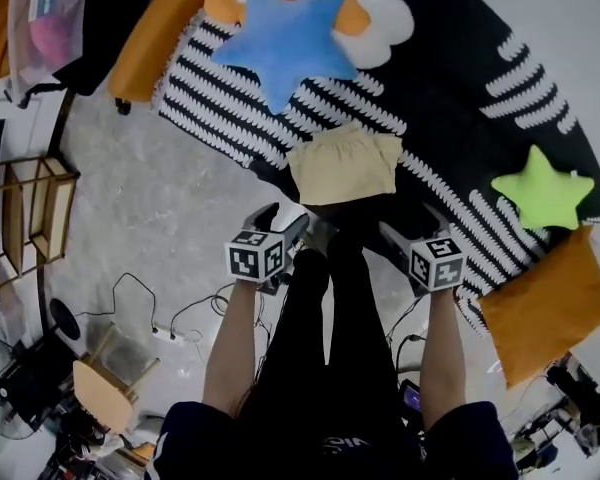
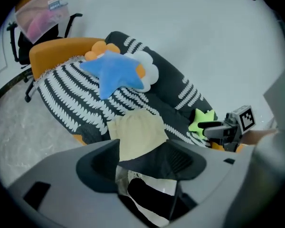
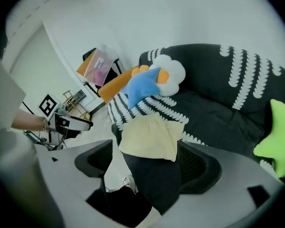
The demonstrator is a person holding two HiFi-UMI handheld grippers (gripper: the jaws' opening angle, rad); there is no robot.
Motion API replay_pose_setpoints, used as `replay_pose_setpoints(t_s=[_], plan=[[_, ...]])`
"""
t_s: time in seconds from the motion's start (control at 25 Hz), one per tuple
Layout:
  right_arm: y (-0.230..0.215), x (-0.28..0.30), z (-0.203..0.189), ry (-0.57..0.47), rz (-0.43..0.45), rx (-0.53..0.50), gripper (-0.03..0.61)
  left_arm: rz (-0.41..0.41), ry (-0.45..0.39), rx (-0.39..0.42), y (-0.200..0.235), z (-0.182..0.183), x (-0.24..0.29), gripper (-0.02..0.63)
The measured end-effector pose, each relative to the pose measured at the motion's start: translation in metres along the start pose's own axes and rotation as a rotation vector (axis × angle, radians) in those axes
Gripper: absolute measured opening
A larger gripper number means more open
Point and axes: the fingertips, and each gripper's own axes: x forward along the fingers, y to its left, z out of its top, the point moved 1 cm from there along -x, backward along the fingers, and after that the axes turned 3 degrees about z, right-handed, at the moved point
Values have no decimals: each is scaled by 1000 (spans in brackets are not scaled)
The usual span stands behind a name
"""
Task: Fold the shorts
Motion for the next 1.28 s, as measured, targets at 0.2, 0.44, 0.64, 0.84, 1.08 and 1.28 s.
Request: replay_pose_setpoints(t_s=[0.2,0.44,0.64,0.84,1.08,1.28], plan=[[23,-40,37,-125,-82,3,422,-13,-85,67,-28,27,-41,328],[62,-82,56,-184,-120,-68,418,6,-158,116,-57,43,-97,330],[90,-109,74,-263,-151,-111,417,41,-286,132,-68,70,-137,330],[114,-136,91,-342,-173,-136,410,77,-381,221,-78,92,-173,330],[141,-167,115,-427,-206,-175,405,52,-500,269,-107,119,-216,330],[151,-192,133,-498,-232,-204,396,12,-562,261,-125,134,-238,330]])
